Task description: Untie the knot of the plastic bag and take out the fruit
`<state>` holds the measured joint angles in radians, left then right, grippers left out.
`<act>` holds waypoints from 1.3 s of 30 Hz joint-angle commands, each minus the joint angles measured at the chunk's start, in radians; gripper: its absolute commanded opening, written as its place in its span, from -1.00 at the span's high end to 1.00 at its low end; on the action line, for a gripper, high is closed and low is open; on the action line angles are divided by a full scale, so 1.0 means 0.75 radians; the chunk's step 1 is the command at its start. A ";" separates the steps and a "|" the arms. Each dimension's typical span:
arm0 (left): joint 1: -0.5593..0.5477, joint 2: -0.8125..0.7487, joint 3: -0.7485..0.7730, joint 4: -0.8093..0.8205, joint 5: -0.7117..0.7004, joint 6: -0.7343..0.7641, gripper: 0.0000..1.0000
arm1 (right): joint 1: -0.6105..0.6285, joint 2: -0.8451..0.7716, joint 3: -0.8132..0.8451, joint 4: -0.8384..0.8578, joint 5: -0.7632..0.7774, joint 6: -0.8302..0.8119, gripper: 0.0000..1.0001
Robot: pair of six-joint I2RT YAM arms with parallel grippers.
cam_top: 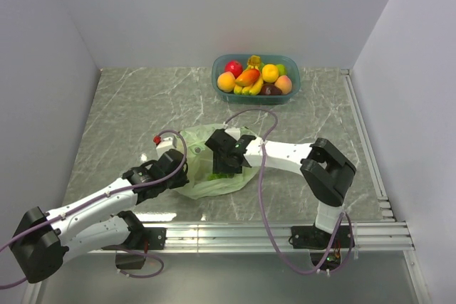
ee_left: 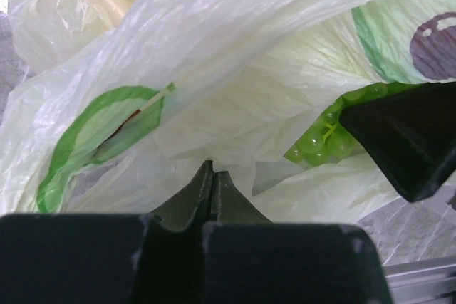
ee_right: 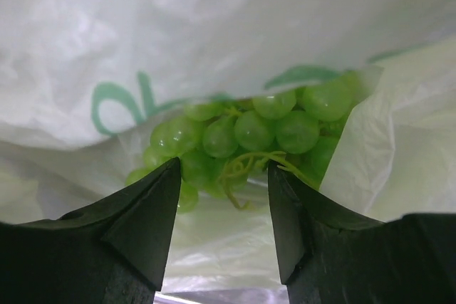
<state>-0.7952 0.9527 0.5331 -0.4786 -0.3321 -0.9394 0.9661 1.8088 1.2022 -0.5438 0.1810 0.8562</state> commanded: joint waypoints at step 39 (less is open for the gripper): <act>0.003 0.010 0.079 0.012 -0.005 0.046 0.99 | -0.103 -0.616 0.125 0.590 -0.019 -0.667 1.00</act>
<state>-0.7952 0.9932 0.5560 -0.4778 -0.3290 -0.9218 0.9485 1.3331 1.2324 -0.1909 0.1009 0.3878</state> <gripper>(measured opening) 0.012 0.021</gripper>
